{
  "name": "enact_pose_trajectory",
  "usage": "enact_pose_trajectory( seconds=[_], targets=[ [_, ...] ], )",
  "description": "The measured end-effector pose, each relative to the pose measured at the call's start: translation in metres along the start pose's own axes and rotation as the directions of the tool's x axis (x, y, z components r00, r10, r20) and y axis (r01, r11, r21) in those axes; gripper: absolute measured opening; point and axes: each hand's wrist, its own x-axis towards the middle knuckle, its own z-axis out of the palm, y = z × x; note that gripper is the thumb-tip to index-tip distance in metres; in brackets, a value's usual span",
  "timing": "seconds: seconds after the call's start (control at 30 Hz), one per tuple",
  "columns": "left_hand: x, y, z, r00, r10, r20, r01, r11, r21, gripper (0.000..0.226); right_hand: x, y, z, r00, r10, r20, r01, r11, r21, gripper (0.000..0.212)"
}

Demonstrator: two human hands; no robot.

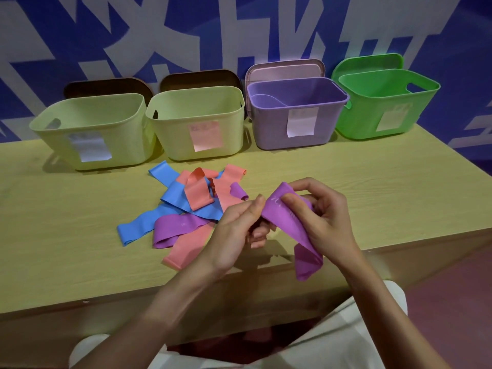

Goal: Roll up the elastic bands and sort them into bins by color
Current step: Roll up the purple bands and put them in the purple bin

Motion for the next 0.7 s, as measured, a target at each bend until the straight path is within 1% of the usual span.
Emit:
enact_pose_trajectory(
  seconds=[0.07,0.17,0.23,0.3,0.33,0.37,0.43,0.53,0.6,0.63,0.7],
  targets=[
    [0.000,-0.002,-0.002,0.997,0.072,-0.022,-0.066,0.976,0.208,0.041,-0.002,0.001,0.000,1.000,0.009,-0.022,-0.009,1.000,-0.007,0.005],
    [-0.006,-0.003,-0.005,0.983,0.185,-0.005,-0.167,0.896,0.412,0.046,-0.005,0.003,0.001,0.999,0.016,-0.041,-0.017,1.000,-0.021,0.006],
    [-0.009,-0.002,-0.005,0.970,0.240,0.025,-0.212,0.798,0.564,0.043,-0.006,0.004,0.000,0.999,0.019,-0.037,-0.020,1.000,-0.018,0.005],
    [-0.010,-0.002,-0.004,0.963,0.265,0.040,-0.215,0.675,0.706,0.042,-0.006,0.006,0.001,1.000,0.000,-0.024,-0.001,0.999,-0.052,0.004],
    [-0.010,-0.002,-0.003,0.962,0.272,0.035,-0.207,0.635,0.744,0.041,-0.005,0.006,0.001,1.000,-0.008,-0.019,0.006,0.998,-0.068,0.004],
    [-0.009,-0.003,-0.002,0.959,0.283,0.025,-0.202,0.618,0.760,0.039,-0.005,0.007,0.002,1.000,-0.010,-0.016,0.009,0.997,-0.074,0.004],
    [-0.009,-0.006,0.002,0.947,0.320,-0.004,-0.206,0.620,0.757,0.036,-0.004,0.008,0.002,1.000,-0.014,0.002,0.015,0.996,-0.090,0.006],
    [-0.010,-0.005,0.008,0.931,0.362,-0.035,-0.228,0.656,0.719,0.031,-0.002,0.010,0.003,0.999,-0.022,0.025,0.026,0.987,-0.159,0.032],
    [-0.010,-0.006,0.009,0.934,0.352,-0.056,-0.221,0.697,0.682,0.030,-0.002,0.011,0.002,0.999,-0.005,0.042,0.011,0.988,-0.157,0.045],
    [-0.009,-0.006,0.009,0.939,0.338,-0.066,-0.215,0.724,0.655,0.031,-0.001,0.012,0.001,0.999,0.002,0.054,0.007,0.989,-0.151,0.049],
    [-0.008,-0.006,0.008,0.956,0.279,-0.096,-0.190,0.830,0.524,0.033,-0.001,0.012,0.000,0.997,0.011,0.076,0.000,0.990,-0.142,0.052]
  ],
)
